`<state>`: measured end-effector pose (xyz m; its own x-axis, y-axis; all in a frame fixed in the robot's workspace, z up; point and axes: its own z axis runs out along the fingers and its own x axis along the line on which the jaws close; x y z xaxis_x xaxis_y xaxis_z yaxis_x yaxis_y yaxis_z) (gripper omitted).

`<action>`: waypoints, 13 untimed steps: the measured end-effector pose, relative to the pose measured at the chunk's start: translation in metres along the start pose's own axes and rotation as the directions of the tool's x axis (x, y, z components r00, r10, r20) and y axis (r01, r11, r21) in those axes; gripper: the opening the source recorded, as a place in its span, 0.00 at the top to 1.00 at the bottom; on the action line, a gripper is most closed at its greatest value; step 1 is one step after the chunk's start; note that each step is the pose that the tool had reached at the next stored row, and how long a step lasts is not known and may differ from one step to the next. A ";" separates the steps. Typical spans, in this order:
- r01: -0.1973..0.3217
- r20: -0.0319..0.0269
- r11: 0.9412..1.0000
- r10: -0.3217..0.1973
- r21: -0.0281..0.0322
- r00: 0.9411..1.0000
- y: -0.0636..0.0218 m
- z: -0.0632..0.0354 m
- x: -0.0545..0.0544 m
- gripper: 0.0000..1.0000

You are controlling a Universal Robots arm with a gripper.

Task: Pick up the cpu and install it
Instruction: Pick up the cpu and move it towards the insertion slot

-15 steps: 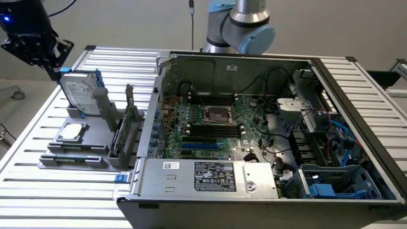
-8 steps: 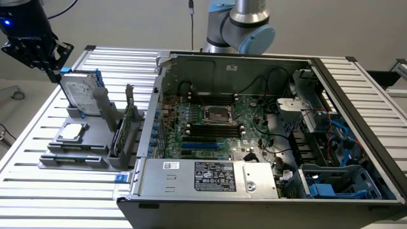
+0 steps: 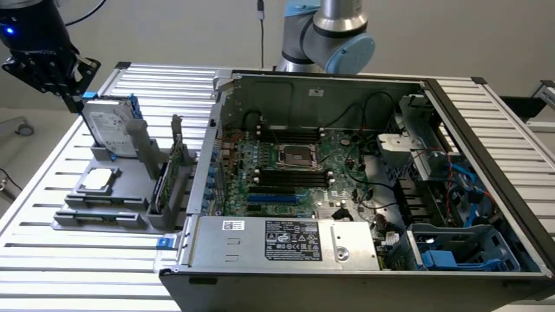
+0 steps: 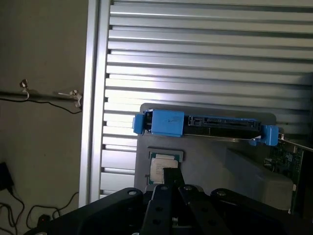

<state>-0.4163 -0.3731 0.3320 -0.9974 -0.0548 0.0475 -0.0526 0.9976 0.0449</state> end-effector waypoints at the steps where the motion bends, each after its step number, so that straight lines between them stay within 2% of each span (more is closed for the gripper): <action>1: 0.000 0.000 1.000 0.000 0.000 1.000 0.0000 0.0000 0.000 0.89; 4: 0.000 0.000 1.000 0.000 0.000 1.000 0.0000 0.0000 0.000 0.88; 5: 0.000 0.000 1.000 0.000 0.000 1.000 0.0000 0.0000 0.000 0.83; 6: 0.000 0.000 1.000 0.000 0.000 1.000 0.0000 0.0000 0.000 0.83; 7: 0.000 0.000 1.000 0.000 0.000 1.000 0.0000 0.0000 0.000 0.76; 8: 0.000 0.000 1.000 0.000 0.000 1.000 0.0000 0.0000 0.000 0.76; 9: 0.000 0.000 1.000 0.000 0.000 1.000 0.0000 0.0000 0.000 0.64; 10: 0.000 0.000 1.000 0.000 0.000 1.000 0.0000 0.0000 0.000 0.64; 13: 0.000 0.000 1.000 0.000 0.001 1.000 0.0001 0.0004 0.001 0.53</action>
<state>-0.4171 -0.3731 0.3316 -0.9974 -0.0547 0.0474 -0.0526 0.9976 0.0440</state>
